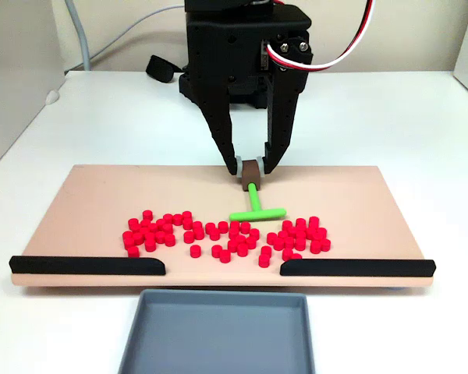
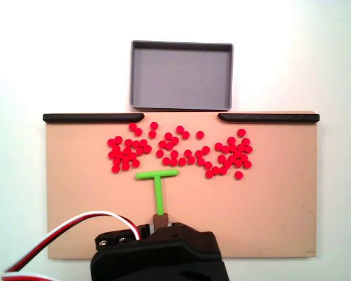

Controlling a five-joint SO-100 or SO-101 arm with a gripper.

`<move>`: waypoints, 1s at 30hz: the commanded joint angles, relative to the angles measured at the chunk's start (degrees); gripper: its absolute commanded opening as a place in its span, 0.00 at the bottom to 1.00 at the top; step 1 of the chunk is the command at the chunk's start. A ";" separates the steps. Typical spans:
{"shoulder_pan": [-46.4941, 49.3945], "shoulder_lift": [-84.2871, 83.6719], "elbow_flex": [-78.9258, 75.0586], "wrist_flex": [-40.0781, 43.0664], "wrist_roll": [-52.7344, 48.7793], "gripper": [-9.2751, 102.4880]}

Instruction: Grasp a green tool by the dark brown handle.

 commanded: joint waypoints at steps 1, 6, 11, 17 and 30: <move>-0.44 2.90 -1.23 1.58 -0.35 0.08; 0.53 5.10 -2.11 5.19 -1.58 0.08; 1.85 3.25 -8.79 13.62 -3.52 0.08; 4.22 4.04 -8.79 14.24 -6.94 0.08; 7.73 5.45 -8.79 13.97 -9.40 0.08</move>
